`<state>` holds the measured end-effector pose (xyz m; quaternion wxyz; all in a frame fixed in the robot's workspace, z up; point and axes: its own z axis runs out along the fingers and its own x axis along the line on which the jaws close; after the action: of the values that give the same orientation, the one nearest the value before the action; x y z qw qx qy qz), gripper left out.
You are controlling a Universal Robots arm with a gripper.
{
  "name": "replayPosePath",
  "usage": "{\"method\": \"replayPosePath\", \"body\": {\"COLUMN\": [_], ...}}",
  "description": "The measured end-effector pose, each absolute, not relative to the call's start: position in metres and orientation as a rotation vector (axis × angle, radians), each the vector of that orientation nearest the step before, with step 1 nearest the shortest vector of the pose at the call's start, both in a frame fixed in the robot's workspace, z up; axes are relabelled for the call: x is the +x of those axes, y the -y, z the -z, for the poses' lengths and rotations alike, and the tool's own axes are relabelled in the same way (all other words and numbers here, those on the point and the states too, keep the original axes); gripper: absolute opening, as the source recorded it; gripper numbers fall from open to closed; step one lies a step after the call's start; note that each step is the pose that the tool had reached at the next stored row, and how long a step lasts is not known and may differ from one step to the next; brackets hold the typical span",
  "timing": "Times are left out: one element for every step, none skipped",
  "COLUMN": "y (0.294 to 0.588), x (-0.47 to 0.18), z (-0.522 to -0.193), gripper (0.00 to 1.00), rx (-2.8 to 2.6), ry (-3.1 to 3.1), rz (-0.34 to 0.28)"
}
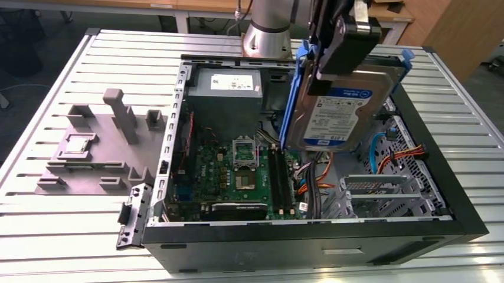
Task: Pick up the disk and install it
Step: 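Insert the disk into the insertion slot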
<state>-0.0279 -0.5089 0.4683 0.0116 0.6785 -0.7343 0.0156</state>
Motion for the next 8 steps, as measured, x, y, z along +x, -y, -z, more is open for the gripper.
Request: {"method": "replayPosePath", "body": {"y": [0.511, 0.512, 0.514, 0.515, 0.515, 0.516, 0.516, 0.517], "x": [-0.027, -0.026, -0.025, -0.022, -0.02, -0.018, -0.016, -0.014], "z": [-0.468, -0.468, -0.468, -0.467, -0.467, -0.467, -0.467, -0.467], "gripper": [0.37, 0.37, 0.37, 0.37, 0.37, 0.37, 0.37, 0.37], "rx": [2.116, 2.116, 2.116, 2.116, 2.116, 2.116, 2.116, 2.116], "ry": [2.29, 2.29, 2.29, 2.29, 2.29, 2.29, 2.29, 2.29], "rz": [-0.049, -0.049, -0.049, -0.049, -0.049, -0.049, -0.049, -0.05]}}
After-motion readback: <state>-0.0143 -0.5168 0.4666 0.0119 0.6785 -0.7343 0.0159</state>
